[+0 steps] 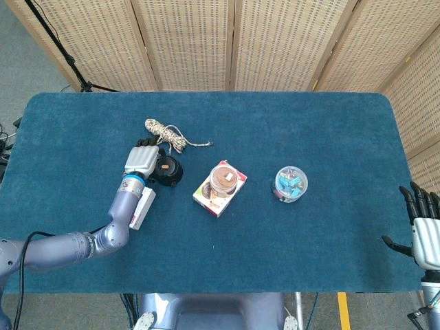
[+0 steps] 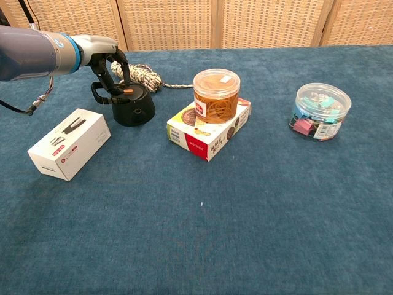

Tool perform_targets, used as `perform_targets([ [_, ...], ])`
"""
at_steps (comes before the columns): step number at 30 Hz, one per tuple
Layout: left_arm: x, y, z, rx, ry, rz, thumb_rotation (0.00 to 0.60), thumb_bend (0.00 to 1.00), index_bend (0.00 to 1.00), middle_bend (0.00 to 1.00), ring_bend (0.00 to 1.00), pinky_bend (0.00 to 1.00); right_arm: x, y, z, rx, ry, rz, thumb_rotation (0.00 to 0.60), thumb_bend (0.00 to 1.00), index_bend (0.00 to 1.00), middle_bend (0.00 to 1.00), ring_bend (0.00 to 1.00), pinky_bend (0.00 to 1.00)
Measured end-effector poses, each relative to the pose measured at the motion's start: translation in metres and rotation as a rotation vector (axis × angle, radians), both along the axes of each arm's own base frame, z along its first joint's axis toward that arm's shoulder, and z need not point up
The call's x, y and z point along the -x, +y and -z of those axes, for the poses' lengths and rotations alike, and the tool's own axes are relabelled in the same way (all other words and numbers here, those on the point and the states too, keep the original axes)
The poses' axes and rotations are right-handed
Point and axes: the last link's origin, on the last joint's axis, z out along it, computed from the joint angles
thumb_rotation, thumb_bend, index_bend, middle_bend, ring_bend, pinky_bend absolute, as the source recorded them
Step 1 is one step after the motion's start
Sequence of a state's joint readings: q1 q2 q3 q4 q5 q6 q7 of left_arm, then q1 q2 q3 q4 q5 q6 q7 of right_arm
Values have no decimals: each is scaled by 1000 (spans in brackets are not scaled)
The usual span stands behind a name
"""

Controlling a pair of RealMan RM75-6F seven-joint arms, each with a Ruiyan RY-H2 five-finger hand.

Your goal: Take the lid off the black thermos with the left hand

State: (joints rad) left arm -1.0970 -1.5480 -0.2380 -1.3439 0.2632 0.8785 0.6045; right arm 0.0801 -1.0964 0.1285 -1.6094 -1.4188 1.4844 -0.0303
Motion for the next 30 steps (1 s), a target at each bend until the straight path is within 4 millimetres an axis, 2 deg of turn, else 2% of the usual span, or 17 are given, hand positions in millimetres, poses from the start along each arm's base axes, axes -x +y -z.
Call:
perform_targets([
  [23, 0, 5, 16, -3, -4, -7, 600, 371, 490, 0, 0, 0, 1, 1, -3, 5, -6, 7, 600, 0, 0, 0, 0, 0],
  [30, 2, 6, 20, -7, 1, -15, 600, 378, 554, 0, 0, 0, 2, 1, -4, 6, -9, 5, 600, 0, 0, 0, 0, 0],
])
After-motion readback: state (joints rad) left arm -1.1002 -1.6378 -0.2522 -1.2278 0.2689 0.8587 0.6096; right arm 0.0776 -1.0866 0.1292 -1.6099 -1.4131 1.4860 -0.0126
